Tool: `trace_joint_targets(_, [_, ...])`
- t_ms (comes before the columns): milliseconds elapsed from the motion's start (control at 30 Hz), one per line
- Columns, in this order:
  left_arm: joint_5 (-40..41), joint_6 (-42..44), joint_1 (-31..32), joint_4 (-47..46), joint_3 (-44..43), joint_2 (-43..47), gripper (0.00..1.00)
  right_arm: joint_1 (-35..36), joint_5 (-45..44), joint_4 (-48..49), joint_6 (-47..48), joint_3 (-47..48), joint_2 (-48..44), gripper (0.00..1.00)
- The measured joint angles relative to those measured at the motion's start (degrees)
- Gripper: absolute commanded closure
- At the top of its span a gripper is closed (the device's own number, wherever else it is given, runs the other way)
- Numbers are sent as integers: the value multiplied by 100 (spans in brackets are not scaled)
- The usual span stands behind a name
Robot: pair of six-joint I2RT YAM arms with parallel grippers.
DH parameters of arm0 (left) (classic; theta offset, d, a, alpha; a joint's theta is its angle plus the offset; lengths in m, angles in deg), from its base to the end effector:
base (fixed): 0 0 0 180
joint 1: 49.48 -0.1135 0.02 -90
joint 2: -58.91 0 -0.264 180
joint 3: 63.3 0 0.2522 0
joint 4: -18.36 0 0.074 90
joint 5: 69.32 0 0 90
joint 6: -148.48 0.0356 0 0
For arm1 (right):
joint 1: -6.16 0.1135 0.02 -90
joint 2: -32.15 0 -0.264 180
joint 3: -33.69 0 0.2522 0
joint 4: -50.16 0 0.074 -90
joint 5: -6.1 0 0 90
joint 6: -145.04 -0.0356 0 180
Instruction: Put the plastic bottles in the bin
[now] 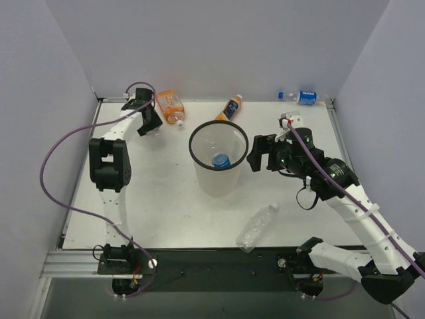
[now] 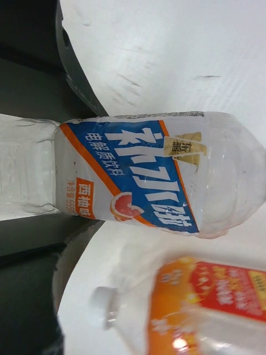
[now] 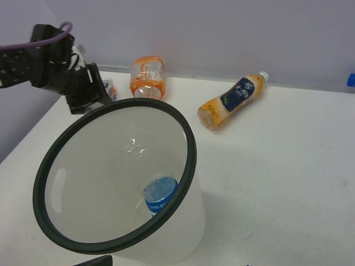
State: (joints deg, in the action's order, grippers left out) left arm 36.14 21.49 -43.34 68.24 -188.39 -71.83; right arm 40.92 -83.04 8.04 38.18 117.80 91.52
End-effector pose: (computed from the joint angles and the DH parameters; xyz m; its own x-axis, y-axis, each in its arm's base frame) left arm 0.5027 -0.0445 0.1994 -0.6265 -0.5159 -0.5843 -0.5307 0.8314 -0.1650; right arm 0.1797 0.1254 0.4135 -0.4036 0.0729 -0.9120 -0.4857 0.8277 0.2811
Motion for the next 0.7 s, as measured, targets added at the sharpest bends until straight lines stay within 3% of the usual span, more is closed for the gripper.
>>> trace_joint_targets(267, [-992, -42, 52, -710, 2529, 2911, 68, -866, 125, -20, -363, -227, 85, 14])
trace_joint_targets(500, [-1541, -153, 348, -1569, 3628, 4889, 66, -1198, 247, -52, -590, -549, 116, 14])
trace_joint_targets(700, [-1801, 52, 1207, -2671, 4286, 6133, 66, -1252, 267, -55, -671, -798, 109, 14])
